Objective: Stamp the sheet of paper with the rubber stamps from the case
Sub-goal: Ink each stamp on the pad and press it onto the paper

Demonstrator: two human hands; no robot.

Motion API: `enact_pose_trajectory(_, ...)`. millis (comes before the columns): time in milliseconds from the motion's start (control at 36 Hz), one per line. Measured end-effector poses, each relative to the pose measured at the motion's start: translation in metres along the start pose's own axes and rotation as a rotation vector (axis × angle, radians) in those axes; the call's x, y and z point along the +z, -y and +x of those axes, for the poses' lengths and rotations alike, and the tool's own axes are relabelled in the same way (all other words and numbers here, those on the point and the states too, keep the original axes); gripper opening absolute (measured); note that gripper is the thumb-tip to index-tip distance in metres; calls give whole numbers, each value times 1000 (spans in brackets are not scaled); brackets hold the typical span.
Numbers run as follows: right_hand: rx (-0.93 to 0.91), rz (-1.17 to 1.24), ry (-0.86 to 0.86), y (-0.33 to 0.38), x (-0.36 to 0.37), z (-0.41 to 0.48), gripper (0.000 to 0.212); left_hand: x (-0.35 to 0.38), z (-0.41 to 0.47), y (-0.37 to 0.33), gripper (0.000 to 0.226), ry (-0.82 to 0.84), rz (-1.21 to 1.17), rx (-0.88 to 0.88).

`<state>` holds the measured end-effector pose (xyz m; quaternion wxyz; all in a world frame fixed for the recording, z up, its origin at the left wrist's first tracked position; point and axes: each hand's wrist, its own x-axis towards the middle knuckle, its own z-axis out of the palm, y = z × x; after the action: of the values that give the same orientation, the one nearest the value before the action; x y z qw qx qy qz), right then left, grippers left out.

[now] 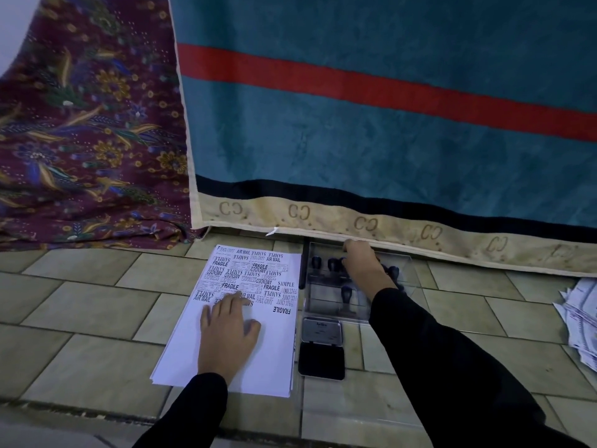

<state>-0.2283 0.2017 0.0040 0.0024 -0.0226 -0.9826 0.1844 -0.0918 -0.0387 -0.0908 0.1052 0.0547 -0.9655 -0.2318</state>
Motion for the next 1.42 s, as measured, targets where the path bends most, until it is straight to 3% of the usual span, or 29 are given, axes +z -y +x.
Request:
enact_pose_trajectory(222,-89,-179,-1,-1,0,-31,21,-3,4,4,35,-59,-351,-76)
enact_pose_trajectory(306,-114,-187,-25,-6,8,-36,23,-7,5,7,36,-65,-658,-169)
enact_pose_trajectory(417,-85,-197,93,-9,17,-44,17,-13,8,9,32,-31,-968,-292)
enact_pose_trajectory(472,-75,-190,104,-11,18,-46,17,-14,7,11,28,-34,-913,-260)
enact_pose_trajectory(611,-73,-209,146,-4,14,-46,16,-9,5,10,24,-125,-381,42)
enact_pose_trajectory(667,-86,-229,165,-2,14,-47,10,-9,2,2,23,-117,-289,129)
enact_pose_trajectory(889,-105,-195,148,-1,11,-53,17,13,-18,-22,93,259,-89,484)
enact_pose_trajectory(972,-112,-87,137,-7,5,-55,18,21,-20,-24,105,290,-58,478)
enact_pose_trajectory(1250,-235,269,-145,-13,-12,-96,19,28,-21,-21,100,261,-46,473)
enact_pose_trajectory(1417,-334,339,-119,-8,-3,-146,20,30,-20,-21,102,256,-27,474)
